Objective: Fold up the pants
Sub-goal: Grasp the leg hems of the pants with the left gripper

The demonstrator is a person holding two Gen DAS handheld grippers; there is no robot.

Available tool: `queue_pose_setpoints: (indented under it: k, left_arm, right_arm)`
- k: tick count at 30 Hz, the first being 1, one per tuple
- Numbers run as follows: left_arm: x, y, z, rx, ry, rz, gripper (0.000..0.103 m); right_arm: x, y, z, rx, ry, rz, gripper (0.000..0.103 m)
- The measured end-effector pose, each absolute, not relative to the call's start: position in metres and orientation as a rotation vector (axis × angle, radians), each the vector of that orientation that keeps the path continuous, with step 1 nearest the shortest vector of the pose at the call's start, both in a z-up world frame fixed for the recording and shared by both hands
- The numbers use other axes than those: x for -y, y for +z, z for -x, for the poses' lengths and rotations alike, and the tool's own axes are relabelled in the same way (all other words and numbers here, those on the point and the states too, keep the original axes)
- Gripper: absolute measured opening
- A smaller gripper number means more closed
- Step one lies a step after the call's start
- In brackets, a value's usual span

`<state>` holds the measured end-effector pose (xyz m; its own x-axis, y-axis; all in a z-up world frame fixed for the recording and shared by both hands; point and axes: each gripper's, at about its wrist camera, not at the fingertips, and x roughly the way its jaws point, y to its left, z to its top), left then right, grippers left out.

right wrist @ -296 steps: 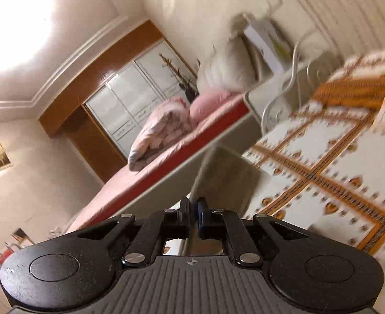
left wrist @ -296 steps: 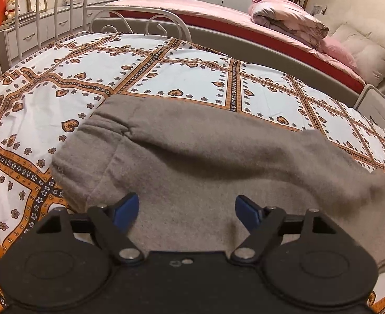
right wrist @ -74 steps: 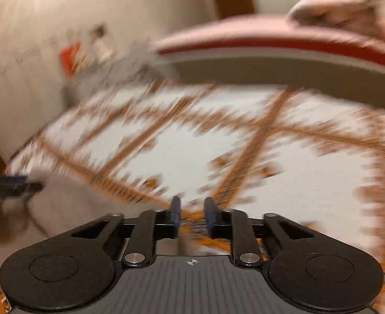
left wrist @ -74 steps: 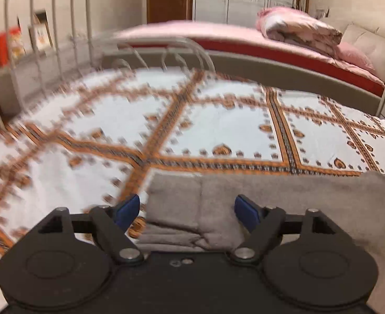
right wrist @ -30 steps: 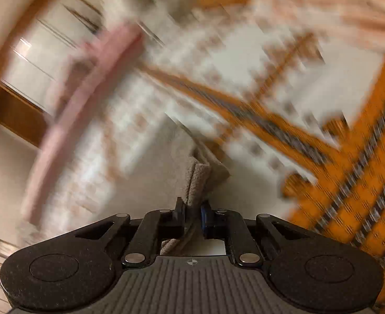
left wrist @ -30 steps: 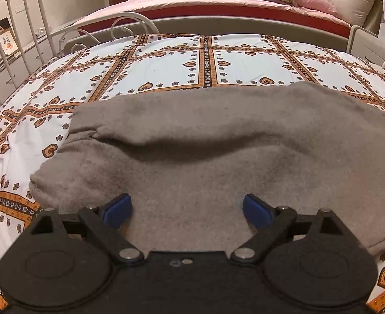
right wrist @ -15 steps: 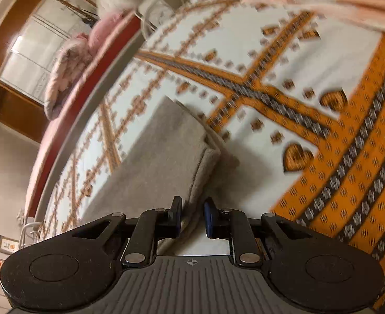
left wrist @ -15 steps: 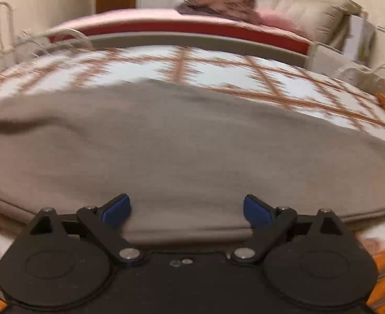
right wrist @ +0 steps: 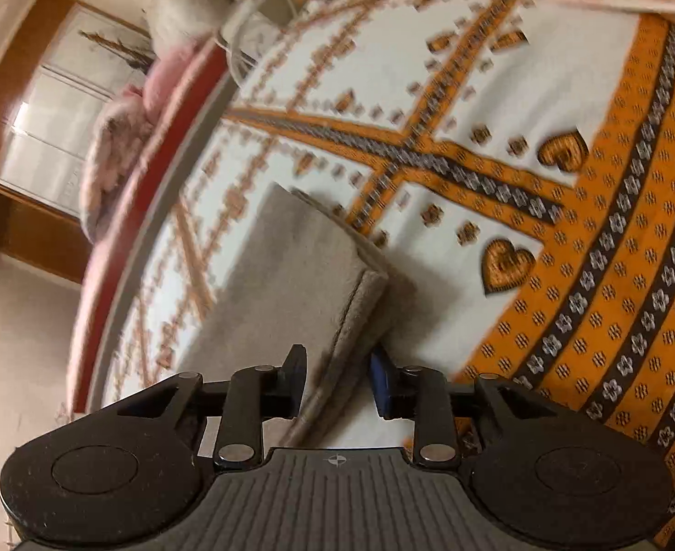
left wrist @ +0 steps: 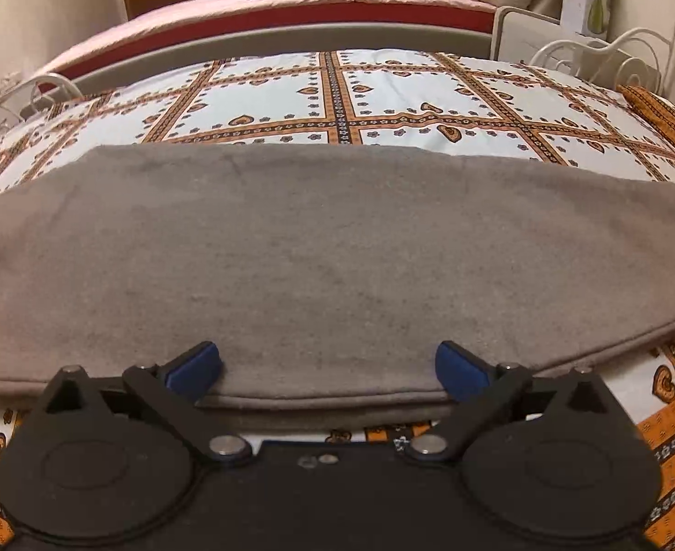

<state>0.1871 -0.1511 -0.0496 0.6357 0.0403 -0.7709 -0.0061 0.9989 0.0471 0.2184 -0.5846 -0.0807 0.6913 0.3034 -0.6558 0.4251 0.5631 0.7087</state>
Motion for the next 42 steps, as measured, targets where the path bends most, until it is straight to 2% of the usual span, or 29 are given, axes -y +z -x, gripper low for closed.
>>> queue_pose_setpoints:
  k: [5,6,7,8,11,16,20,24,29,30,35,42]
  left_arm:
    - [0.152,-0.054,-0.186,-0.831,0.008,-0.056,0.097]
    - [0.149,-0.052,-0.186,-0.822,-0.009,-0.052,0.097]
    - [0.140,-0.048,-0.186,-0.818,-0.038,-0.034,0.097]
    - [0.128,-0.046,-0.187,-0.812,-0.046,-0.019,0.097]
    - [0.064,-0.035,-0.188,-0.770,-0.001,-0.015,0.097]
    - [-0.097,-0.004,-0.189,-0.712,0.200,-0.023,0.097]
    - [-0.203,0.015,-0.179,-0.712,0.359,0.011,0.097]
    - [-0.269,0.011,-0.154,-0.708,0.471,0.126,0.097]
    - [-0.312,0.005,-0.137,-0.743,0.482,0.314,0.097]
    - [-0.315,0.007,-0.134,-0.733,0.489,0.319,0.097]
    - [-0.333,0.003,-0.125,-0.728,0.475,0.386,0.097]
    - [-0.344,-0.005,-0.125,-0.732,0.471,0.482,0.097]
  right_arm:
    - [0.583,-0.082,-0.224,-0.838,-0.085,-0.999,0.030]
    - [0.579,-0.079,-0.227,-0.839,-0.084,-0.957,0.015]
    - [0.575,-0.072,-0.228,-0.827,-0.089,-0.892,0.010]
    - [0.568,-0.063,-0.230,-0.799,-0.073,-0.847,0.010]
    - [0.535,-0.025,-0.230,-0.696,-0.002,-0.677,0.010]
    - [0.437,0.021,-0.236,-0.593,0.188,-0.449,0.010]
    - [0.334,0.029,-0.242,-0.569,0.334,-0.345,0.010]
    - [0.214,0.011,-0.239,-0.589,0.494,-0.223,0.010]
    - [0.079,-0.062,-0.211,-0.771,0.763,0.049,0.014]
    - [0.071,-0.066,-0.200,-0.721,0.755,0.099,0.014]
    - [0.060,-0.071,-0.193,-0.699,0.764,0.171,0.014]
    - [0.070,-0.043,-0.186,-0.627,0.745,0.122,0.014]
